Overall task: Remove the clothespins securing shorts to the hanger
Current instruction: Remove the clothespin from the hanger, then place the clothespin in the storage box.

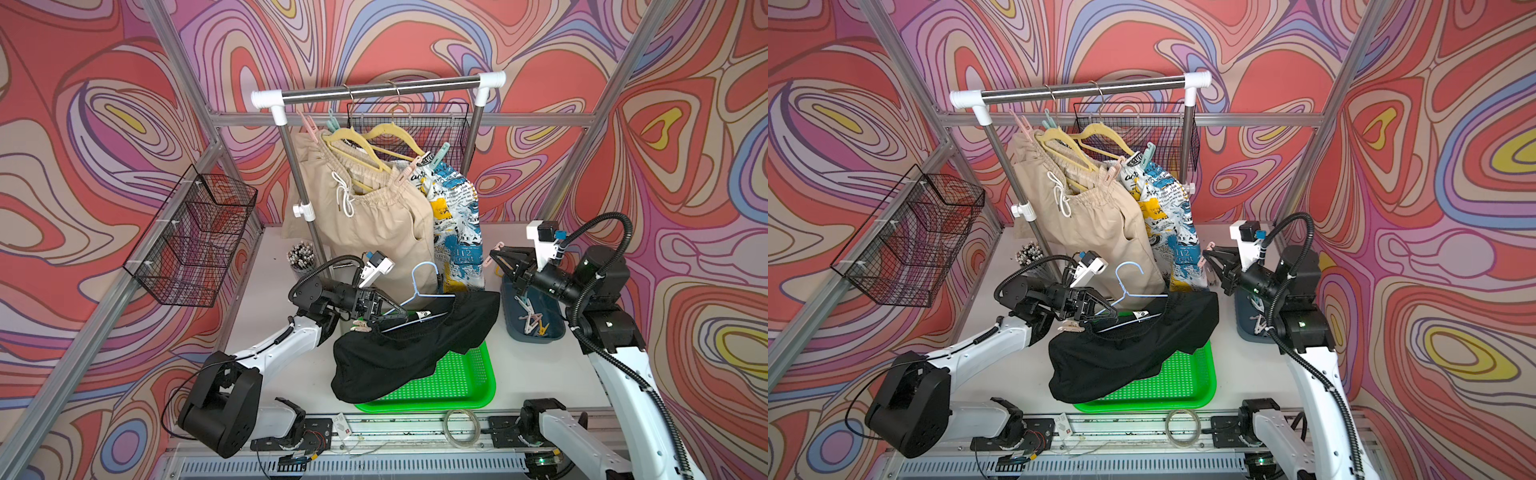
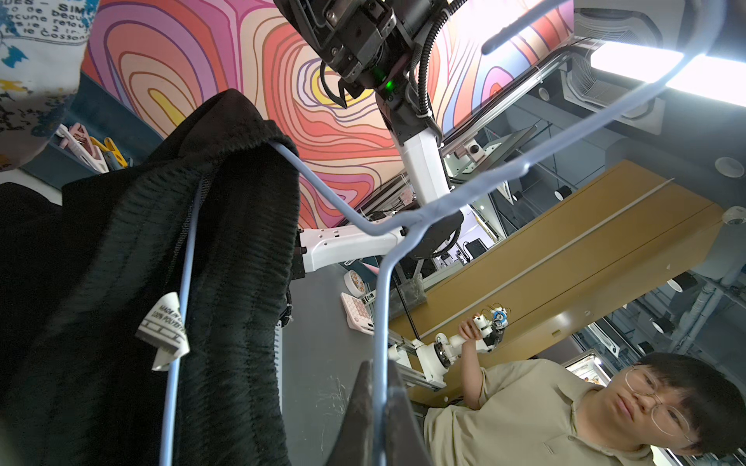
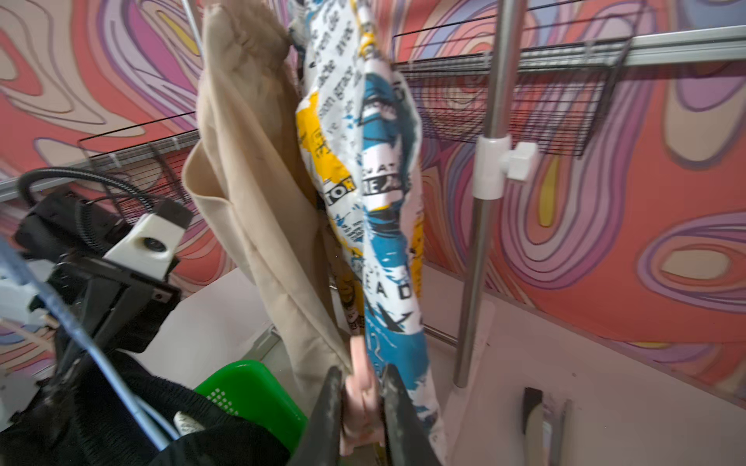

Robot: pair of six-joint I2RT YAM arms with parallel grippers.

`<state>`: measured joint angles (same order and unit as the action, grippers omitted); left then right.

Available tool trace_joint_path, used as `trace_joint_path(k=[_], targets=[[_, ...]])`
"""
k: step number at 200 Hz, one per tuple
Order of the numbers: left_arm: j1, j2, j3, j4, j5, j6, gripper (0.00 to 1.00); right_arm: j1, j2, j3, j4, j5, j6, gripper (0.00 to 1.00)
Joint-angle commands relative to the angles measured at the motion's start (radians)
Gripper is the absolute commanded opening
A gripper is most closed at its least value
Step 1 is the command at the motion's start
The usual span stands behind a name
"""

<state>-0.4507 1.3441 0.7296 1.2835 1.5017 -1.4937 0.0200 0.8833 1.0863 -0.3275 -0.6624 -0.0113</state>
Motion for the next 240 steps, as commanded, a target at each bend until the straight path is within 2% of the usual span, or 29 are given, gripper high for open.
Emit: trace_joint_path(k=[1, 26, 55, 70, 96, 114, 136, 159, 240], targets=[[0.004, -0.011, 0.013, 0.079, 0.003, 0.001, 0.00, -0.004, -0.017, -0.014, -0.057, 0.306, 0.033, 0.00], [0.004, -0.007, 0.013, 0.078, 0.004, 0.001, 0.00, -0.003, 0.042, 0.007, -0.141, 0.544, 0.064, 0.00], [0.004, -0.002, 0.014, 0.079, 0.003, 0.001, 0.00, -0.003, 0.187, 0.016, -0.225, 0.746, 0.124, 0.00], [0.004, -0.002, 0.013, 0.077, 0.003, 0.001, 0.00, -0.007, 0.257, 0.005, -0.236, 0.829, 0.171, 0.00], [0.004, -0.002, 0.011, 0.078, 0.003, 0.001, 0.00, -0.039, 0.348, -0.032, -0.227, 0.895, 0.239, 0.00], [0.004, -0.005, 0.011, 0.077, 0.002, 0.001, 0.00, -0.088, 0.390, -0.074, -0.205, 0.907, 0.273, 0.00], [0.004, -0.004, 0.010, 0.079, 0.003, 0.001, 0.00, -0.189, 0.418, -0.142, -0.162, 0.848, 0.310, 0.00], [0.004, -0.003, 0.010, 0.078, 0.002, 0.000, 0.00, -0.250, 0.452, -0.180, -0.139, 0.815, 0.321, 0.00], [0.004, 0.003, 0.010, 0.078, -0.001, 0.001, 0.00, -0.293, 0.607, -0.239, -0.040, 0.742, 0.366, 0.00]])
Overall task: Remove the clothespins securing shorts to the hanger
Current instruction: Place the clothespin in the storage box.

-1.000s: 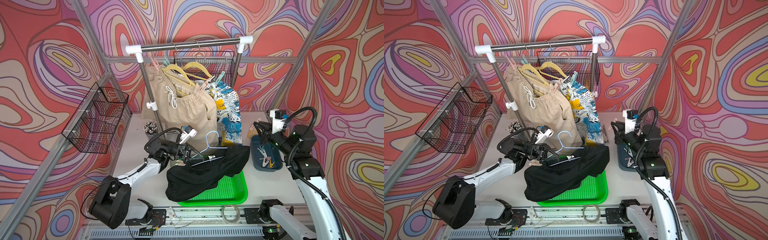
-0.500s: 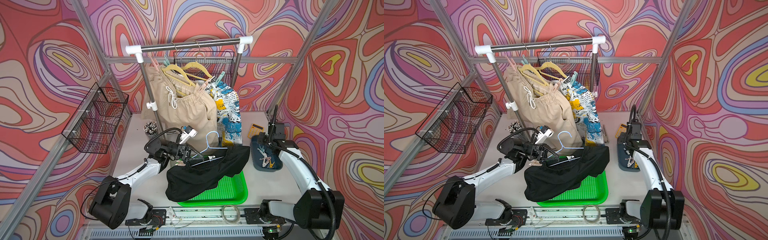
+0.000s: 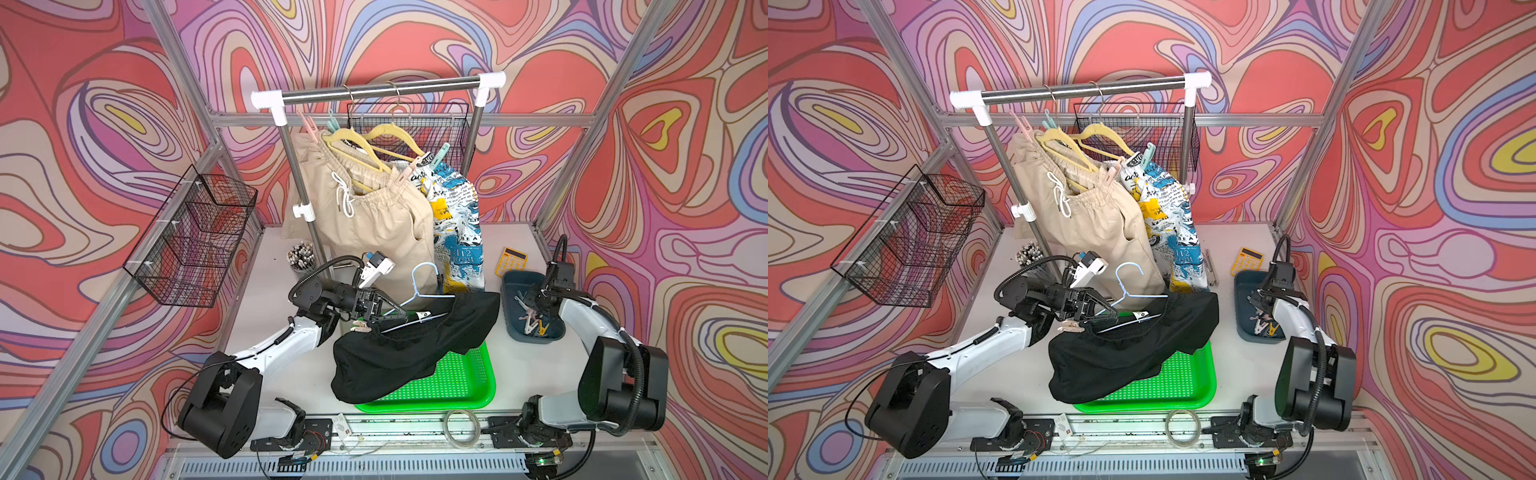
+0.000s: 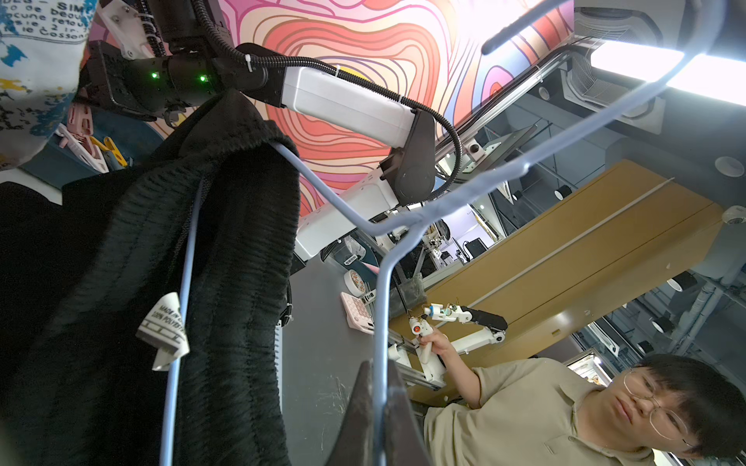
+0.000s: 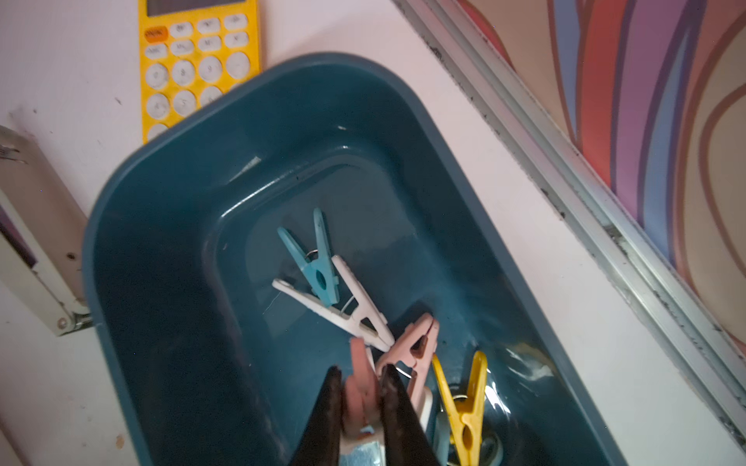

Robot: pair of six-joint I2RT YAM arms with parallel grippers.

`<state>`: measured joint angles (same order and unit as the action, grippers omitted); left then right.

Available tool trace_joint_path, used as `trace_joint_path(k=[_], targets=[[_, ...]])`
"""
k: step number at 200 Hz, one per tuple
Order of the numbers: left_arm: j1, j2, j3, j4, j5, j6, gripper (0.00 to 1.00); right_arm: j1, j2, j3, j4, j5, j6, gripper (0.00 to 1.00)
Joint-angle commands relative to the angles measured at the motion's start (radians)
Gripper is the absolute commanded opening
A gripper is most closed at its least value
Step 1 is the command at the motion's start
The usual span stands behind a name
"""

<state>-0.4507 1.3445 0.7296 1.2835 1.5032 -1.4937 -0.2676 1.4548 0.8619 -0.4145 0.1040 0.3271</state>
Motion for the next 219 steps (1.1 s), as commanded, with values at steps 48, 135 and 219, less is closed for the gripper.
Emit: trace_joint_path(k=[48, 135, 219], targets=[[0.004, 0.006, 0.010, 0.078, -0.002, 0.001, 0.00, -0.005, 0.057, -0.022, 0.053, -0.019, 0.026, 0.11], [0.004, 0.008, 0.011, 0.077, -0.003, -0.001, 0.00, -0.005, -0.014, -0.007, 0.018, -0.001, -0.002, 0.53], [0.003, 0.011, 0.024, 0.077, -0.003, -0.009, 0.00, -0.004, -0.313, 0.109, -0.125, -0.097, -0.053, 0.62]])
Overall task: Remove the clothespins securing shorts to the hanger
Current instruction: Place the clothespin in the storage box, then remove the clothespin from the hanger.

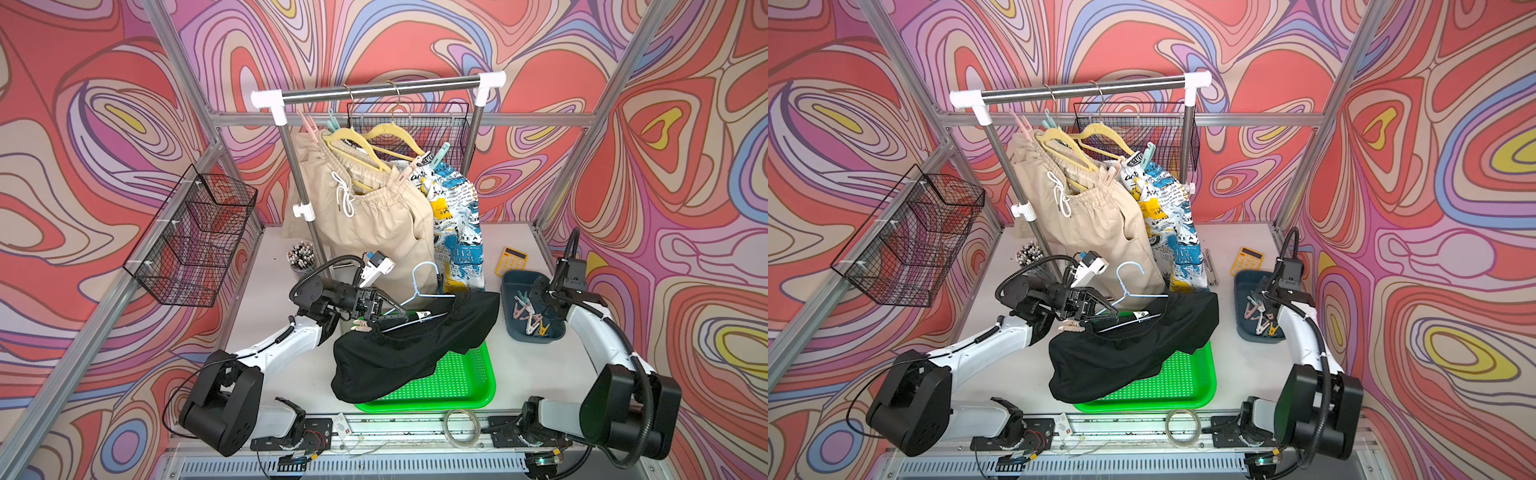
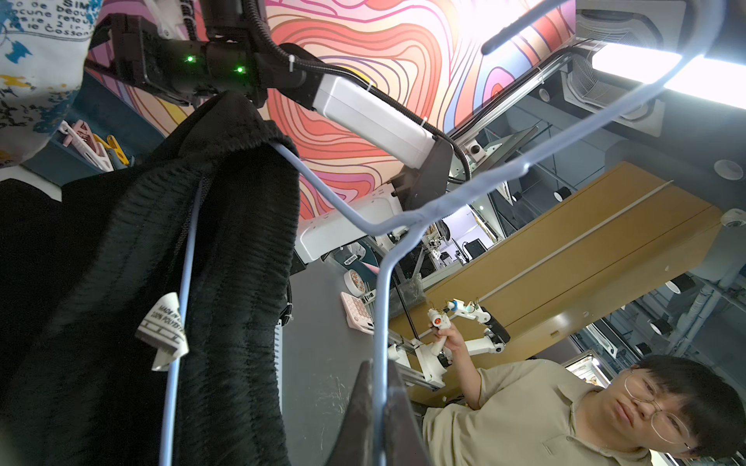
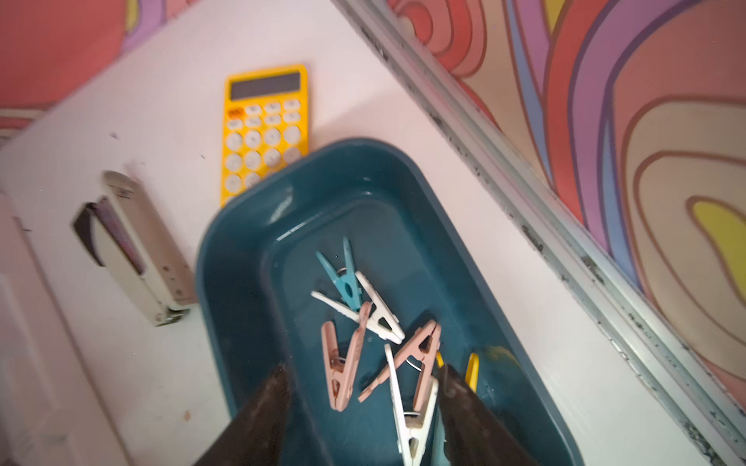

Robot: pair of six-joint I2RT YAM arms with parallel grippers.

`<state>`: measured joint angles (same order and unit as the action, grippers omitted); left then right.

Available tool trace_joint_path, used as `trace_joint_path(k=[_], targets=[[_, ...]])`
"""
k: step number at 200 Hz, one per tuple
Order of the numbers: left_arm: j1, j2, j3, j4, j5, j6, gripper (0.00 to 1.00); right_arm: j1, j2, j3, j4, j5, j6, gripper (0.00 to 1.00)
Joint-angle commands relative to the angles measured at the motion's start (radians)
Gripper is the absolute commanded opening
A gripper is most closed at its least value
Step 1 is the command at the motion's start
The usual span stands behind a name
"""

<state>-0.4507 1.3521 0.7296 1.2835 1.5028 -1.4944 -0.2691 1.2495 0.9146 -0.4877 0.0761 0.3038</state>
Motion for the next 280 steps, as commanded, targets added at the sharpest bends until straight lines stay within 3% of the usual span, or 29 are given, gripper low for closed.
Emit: trace_joint_path(k=[1, 29, 58, 82, 128, 209, 246, 263, 280], targets=[[0.003, 0.004, 0.024, 0.076, -0.003, -0.010, 0.00, -0.002, -0.112, 0.057, -0.052, -0.076, -0.032, 0.62], [-0.001, 0.020, 0.037, 0.076, 0.005, -0.016, 0.00, -0.004, -0.275, 0.079, -0.041, -0.278, -0.073, 0.61], [-0.006, 0.046, 0.058, 0.077, -0.002, -0.029, 0.00, -0.004, -0.370, 0.114, -0.014, -0.600, -0.095, 0.59], [-0.012, 0.081, 0.085, 0.077, -0.014, -0.044, 0.00, -0.003, -0.423, 0.115, 0.078, -0.830, -0.036, 0.60], [-0.047, 0.120, 0.141, 0.078, -0.020, -0.043, 0.00, -0.002, -0.501, 0.100, 0.202, -1.076, 0.037, 0.62], [-0.109, 0.172, 0.210, 0.079, -0.004, -0.051, 0.00, 0.027, -0.596, 0.017, 0.366, -1.349, 0.060, 0.63], [-0.114, 0.190, 0.233, 0.078, -0.001, -0.058, 0.00, 0.071, -0.603, -0.002, 0.415, -1.335, 0.081, 0.63], [-0.116, 0.197, 0.239, 0.077, 0.000, -0.056, 0.00, 0.133, -0.586, -0.022, 0.462, -1.298, 0.098, 0.63], [-0.115, 0.204, 0.241, 0.078, 0.002, -0.056, 0.00, 0.241, -0.541, -0.012, 0.406, -1.221, 0.020, 0.62]])
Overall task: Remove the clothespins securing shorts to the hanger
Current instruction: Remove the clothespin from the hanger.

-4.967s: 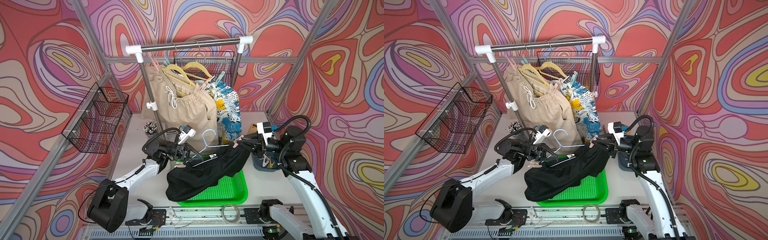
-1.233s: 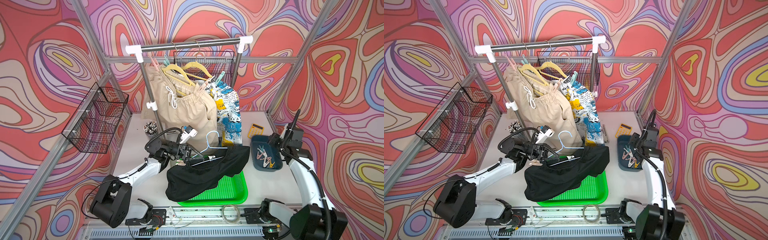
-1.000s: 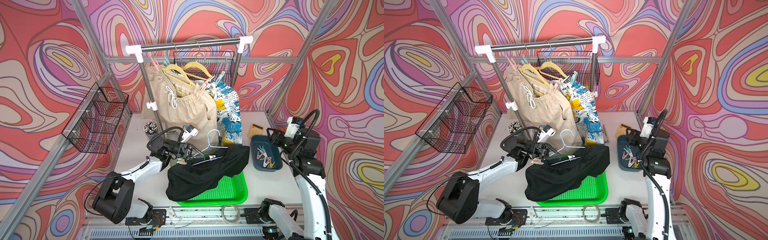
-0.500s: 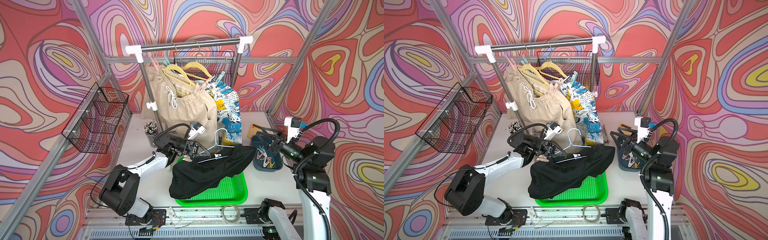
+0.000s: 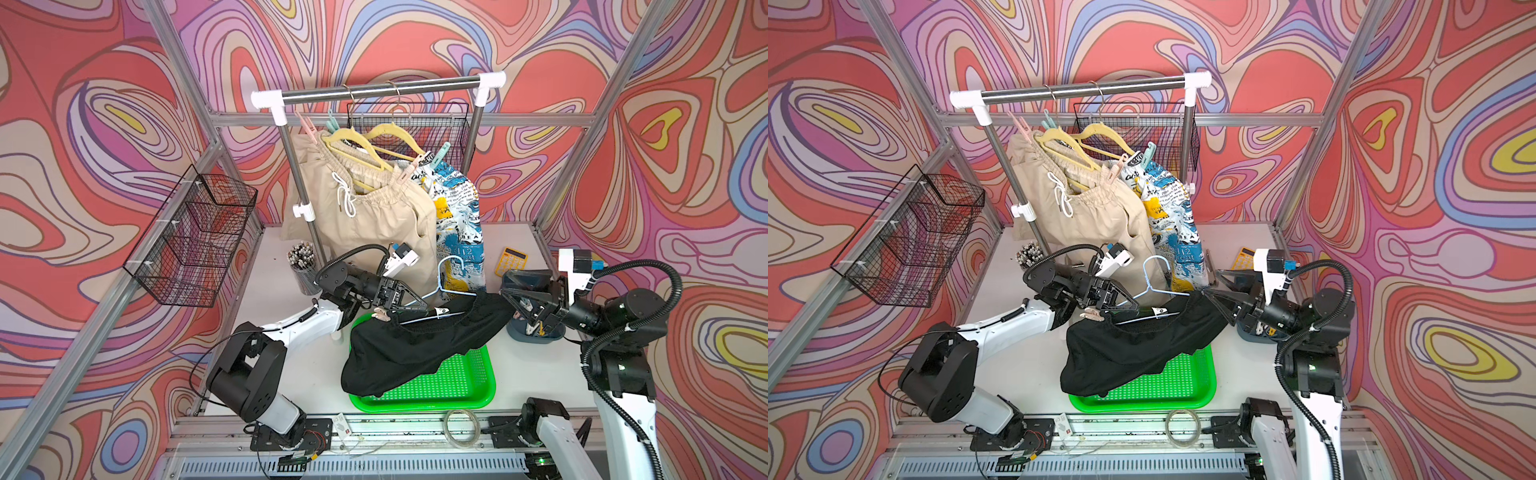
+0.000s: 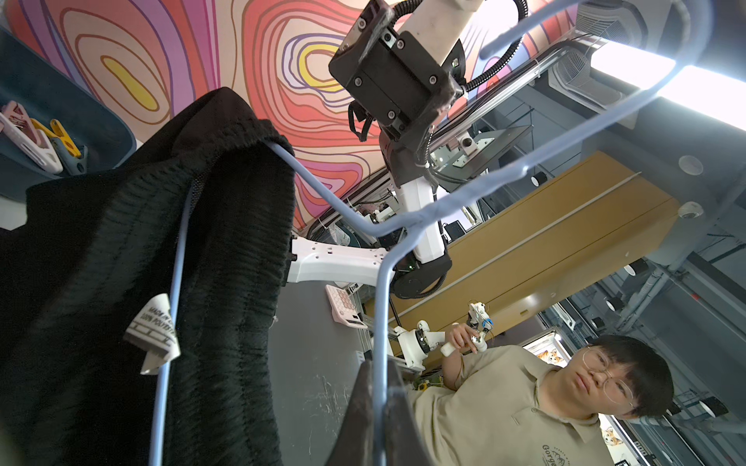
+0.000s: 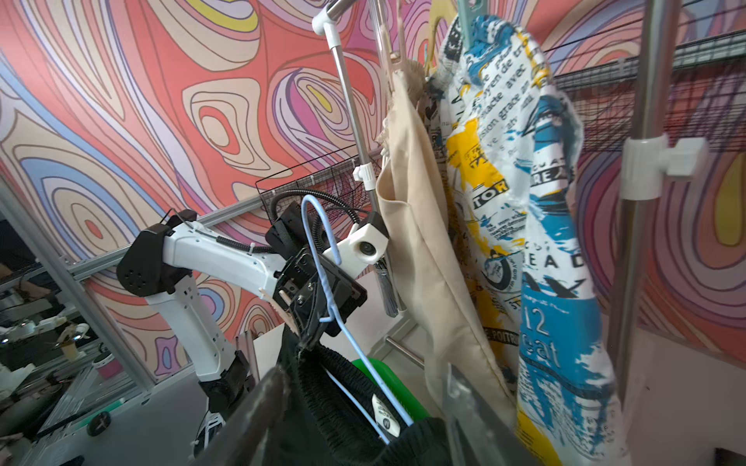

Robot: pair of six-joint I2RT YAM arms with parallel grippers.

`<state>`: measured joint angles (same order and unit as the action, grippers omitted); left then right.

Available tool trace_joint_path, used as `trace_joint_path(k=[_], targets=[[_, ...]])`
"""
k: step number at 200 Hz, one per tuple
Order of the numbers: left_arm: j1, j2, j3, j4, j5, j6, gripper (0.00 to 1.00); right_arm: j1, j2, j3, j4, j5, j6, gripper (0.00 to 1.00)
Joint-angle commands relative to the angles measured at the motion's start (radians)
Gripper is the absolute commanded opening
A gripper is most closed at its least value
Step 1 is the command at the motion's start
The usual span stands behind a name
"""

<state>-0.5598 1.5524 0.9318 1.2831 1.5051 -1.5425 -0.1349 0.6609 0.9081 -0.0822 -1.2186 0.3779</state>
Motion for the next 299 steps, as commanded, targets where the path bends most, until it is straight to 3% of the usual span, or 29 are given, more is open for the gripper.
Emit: trace_joint_path(k=[1, 37, 54, 129, 209, 247, 299], targets=[[-0.006, 0.003, 0.039, 0.078, 0.000, -0.008, 0.00, 0.116, 0.051, -0.005, -0.002, 0.080, -0.059, 0.62], [-0.006, 0.013, 0.054, 0.078, 0.002, -0.015, 0.00, 0.480, 0.197, 0.089, -0.212, 0.364, -0.324, 0.62], [-0.007, 0.012, 0.058, 0.078, 0.007, -0.016, 0.00, 0.567, 0.253, 0.118, -0.223, 0.428, -0.366, 0.62], [-0.006, 0.011, 0.052, 0.079, 0.021, -0.019, 0.00, 0.602, 0.349, 0.096, -0.065, 0.417, -0.330, 0.58], [-0.006, 0.008, 0.050, 0.079, 0.020, -0.018, 0.00, 0.610, 0.347, 0.125, -0.071, 0.397, -0.369, 0.25], [-0.007, 0.002, 0.048, 0.079, 0.018, -0.012, 0.00, 0.608, 0.327, 0.114, -0.051, 0.397, -0.360, 0.00], [-0.007, -0.003, 0.048, 0.080, 0.018, -0.010, 0.00, 0.610, 0.337, 0.123, -0.042, 0.386, -0.351, 0.00]])
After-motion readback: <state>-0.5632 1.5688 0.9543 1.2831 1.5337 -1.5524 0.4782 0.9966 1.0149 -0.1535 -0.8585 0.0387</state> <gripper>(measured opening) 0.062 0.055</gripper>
